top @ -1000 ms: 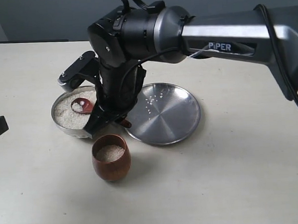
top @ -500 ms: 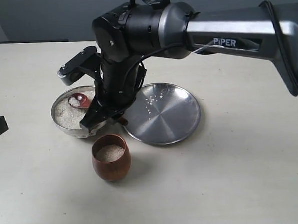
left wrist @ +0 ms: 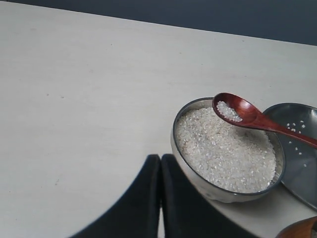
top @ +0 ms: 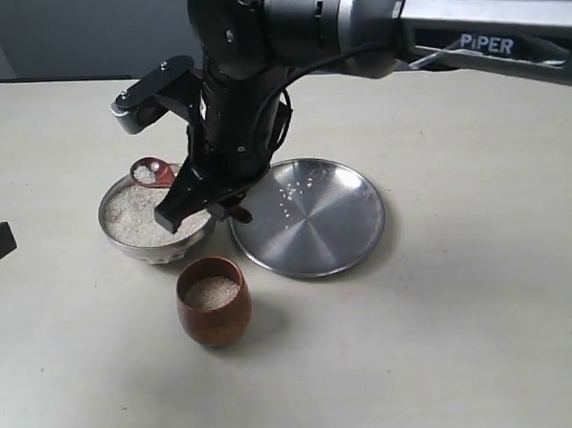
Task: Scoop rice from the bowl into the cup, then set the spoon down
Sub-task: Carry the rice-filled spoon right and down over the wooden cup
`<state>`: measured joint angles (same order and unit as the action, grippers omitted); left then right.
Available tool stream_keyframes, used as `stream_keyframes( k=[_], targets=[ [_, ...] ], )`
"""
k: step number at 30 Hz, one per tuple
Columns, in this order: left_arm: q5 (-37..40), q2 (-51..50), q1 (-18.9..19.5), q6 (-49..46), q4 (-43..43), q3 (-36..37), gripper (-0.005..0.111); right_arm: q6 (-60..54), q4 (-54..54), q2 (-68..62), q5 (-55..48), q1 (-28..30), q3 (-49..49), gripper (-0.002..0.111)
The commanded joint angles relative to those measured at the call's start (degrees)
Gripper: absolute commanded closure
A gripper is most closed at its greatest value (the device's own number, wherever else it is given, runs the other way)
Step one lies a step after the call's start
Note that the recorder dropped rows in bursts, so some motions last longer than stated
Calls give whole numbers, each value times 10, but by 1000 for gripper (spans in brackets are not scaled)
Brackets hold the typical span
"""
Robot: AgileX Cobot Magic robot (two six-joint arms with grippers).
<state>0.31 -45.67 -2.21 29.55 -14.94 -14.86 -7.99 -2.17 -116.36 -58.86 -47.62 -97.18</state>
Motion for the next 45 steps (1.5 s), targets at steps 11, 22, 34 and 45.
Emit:
stream_keyframes(
  k=[11,22,34,45],
  targets=[
    [0,-3,-3,0,-1,-4,106,0,35,124,-4,3,91,109],
    [0,-3,-3,0,-1,-4,106,5,30,234,63,3,252,109],
    [-3,-3,-3,0,-3,-4,106,2,-9,259,81,-13,341,109],
    [-3,-3,-3,0,-3,-4,106,56,100,259,49,-77,341,109]
  ],
)
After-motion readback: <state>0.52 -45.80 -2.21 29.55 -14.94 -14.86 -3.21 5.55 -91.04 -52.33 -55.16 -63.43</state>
